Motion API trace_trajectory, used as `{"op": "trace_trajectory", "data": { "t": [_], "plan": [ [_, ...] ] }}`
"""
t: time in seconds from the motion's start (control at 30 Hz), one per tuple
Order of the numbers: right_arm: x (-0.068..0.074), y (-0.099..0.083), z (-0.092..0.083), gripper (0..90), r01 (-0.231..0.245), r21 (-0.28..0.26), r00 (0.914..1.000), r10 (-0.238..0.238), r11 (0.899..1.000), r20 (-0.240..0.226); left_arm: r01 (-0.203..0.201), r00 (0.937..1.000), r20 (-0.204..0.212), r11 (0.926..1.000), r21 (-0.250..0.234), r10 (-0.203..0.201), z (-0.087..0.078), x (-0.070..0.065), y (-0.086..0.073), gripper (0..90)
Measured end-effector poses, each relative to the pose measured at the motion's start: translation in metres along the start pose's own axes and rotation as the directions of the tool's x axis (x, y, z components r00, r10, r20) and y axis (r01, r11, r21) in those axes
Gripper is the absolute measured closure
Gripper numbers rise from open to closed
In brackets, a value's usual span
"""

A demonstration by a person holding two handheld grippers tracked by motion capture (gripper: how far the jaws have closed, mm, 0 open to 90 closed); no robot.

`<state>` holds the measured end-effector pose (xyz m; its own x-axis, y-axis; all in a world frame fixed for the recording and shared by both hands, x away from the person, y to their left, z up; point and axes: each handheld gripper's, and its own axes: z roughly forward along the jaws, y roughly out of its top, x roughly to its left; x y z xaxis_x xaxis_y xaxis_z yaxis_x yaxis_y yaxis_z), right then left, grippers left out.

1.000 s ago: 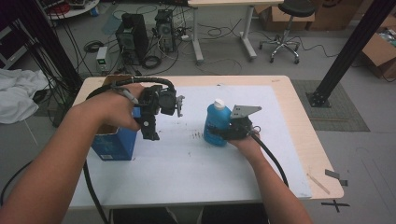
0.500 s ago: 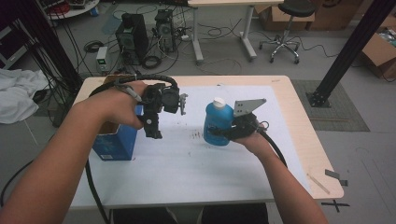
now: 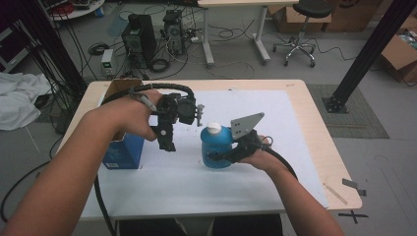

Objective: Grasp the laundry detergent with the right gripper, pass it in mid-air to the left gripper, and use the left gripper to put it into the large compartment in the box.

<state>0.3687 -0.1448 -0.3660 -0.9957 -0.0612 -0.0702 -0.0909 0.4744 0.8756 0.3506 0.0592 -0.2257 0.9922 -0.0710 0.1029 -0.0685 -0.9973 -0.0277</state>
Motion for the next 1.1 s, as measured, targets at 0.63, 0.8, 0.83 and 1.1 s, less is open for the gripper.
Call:
{"op": "trace_trajectory", "data": {
  "t": [0.63,0.8,0.83,1.1],
  "plan": [
    [0.011,0.018,0.066,46.5,0.019,0.012,0.9971,-0.019,1.0,-0.073,-0.007,0.9982,0.059,0.9999,-0.01,0.007,0.023,-0.013,0.009,0.1],
    [0.011,0.022,0.078,46.5,0.007,0.01,0.9964,-0.006,1.0,-0.084,0.0,0.9982,0.06,1.0,-0.01,0.001,0.024,-0.015,0.006,0.1],
    [0.011,0.022,0.079,46.5,0.009,0.009,0.9964,-0.008,1.0,-0.085,0.002,0.9983,0.059,0.9999,-0.01,-0.002,0.024,-0.015,0.006,0.1],
    [0.012,0.028,0.089,46.5,-0.014,-0.012,0.9959,0.013,1.0,-0.09,0.014,0.9981,0.06,0.9997,-0.018,-0.013,0.025,-0.018,0.004,0.1]
  ]
}}
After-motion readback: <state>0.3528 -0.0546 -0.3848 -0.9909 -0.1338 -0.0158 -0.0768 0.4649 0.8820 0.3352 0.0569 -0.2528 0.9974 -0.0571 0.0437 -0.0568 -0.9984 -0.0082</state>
